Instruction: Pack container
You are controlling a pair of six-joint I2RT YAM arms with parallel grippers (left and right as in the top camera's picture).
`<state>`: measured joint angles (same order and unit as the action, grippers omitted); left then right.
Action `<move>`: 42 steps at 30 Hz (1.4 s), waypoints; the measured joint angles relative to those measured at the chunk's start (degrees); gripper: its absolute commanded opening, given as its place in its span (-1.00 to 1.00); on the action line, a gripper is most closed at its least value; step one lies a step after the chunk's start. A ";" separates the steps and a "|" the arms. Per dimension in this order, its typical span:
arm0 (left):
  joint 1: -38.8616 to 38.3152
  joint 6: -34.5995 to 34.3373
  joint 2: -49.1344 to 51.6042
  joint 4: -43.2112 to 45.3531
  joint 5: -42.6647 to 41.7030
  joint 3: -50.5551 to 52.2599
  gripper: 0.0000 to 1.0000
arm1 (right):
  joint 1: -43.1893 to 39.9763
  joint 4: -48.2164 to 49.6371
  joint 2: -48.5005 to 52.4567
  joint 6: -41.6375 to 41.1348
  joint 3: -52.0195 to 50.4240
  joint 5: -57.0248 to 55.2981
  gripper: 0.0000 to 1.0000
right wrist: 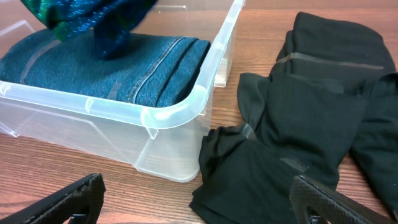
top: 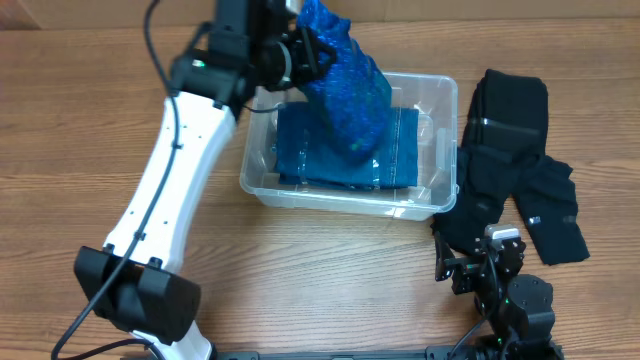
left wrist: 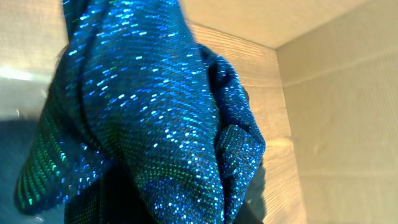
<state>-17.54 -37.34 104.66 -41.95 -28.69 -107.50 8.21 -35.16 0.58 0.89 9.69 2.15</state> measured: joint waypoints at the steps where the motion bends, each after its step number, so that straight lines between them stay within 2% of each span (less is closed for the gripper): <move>1: -2.64 -3.06 0.00 0.00 4.04 0.07 -0.92 | 0.00 0.00 0.00 0.02 0.00 -0.02 1.00; 4: -6.36 -9.64 0.11 1.55 11.47 2.03 -0.92 | 0.02 0.00 0.00 0.02 0.00 -0.02 1.00; 8: -8.04 -15.02 2.36 4.35 16.24 8.22 -0.92 | 0.02 0.00 0.00 0.00 0.00 0.00 1.00; 11: -7.80 -15.39 5.11 7.78 18.45 13.55 -0.92 | 0.02 0.02 0.00 -0.02 0.00 -0.02 1.00; 12: -7.58 -14.67 6.14 7.89 19.08 15.37 -0.86 | 0.02 0.00 0.00 0.00 0.00 -0.02 1.00; 15: -6.54 -11.08 6.60 3.63 20.00 16.26 -0.04 | 0.02 0.00 0.00 0.00 0.00 -0.02 1.00; 18: -3.23 -5.62 5.64 -4.59 20.44 16.28 0.14 | 0.02 -0.02 0.00 0.02 0.00 -0.02 1.00; 20: 0.00 -3.32 3.17 -5.86 20.44 16.31 0.23 | 0.02 0.00 0.00 -0.02 0.00 -0.02 1.00; 22: 3.54 -1.62 -1.11 -5.77 20.81 16.31 0.24 | 0.02 0.00 0.00 0.00 0.00 -0.02 1.00; 24: 6.32 0.50 -7.23 -3.89 21.22 16.28 0.17 | 0.02 0.00 0.00 0.00 0.00 -0.02 1.00; 27: 3.43 4.35 -9.68 0.35 20.55 16.11 -0.04 | 0.02 0.04 0.00 0.02 0.00 -0.02 1.00; 30: -3.82 11.21 -6.03 4.81 19.67 16.06 -0.21 | 0.02 -0.02 0.00 0.00 0.00 -0.02 1.00; 33: -7.72 14.01 1.70 5.53 19.47 16.00 -0.21 | 0.02 -0.02 0.00 0.00 0.00 -0.02 1.00; 35: -7.89 13.97 9.16 5.11 18.82 16.02 -0.08 | 0.02 0.02 0.00 0.00 0.00 -0.02 1.00; 36: -7.69 13.90 12.31 5.25 17.75 16.00 -0.07 | 0.02 0.00 0.00 0.00 0.00 -0.02 1.00; 40: -7.43 13.99 13.44 2.89 15.80 14.16 -0.01 | 0.02 0.00 0.00 0.00 0.00 -0.02 1.00; 42: -6.91 14.05 13.25 -3.10 14.51 11.06 0.04 | 0.02 0.02 0.00 0.02 0.00 0.00 1.00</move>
<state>-24.45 -23.29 117.91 -45.06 -14.17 -96.44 8.23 -35.14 0.58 0.91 9.69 2.15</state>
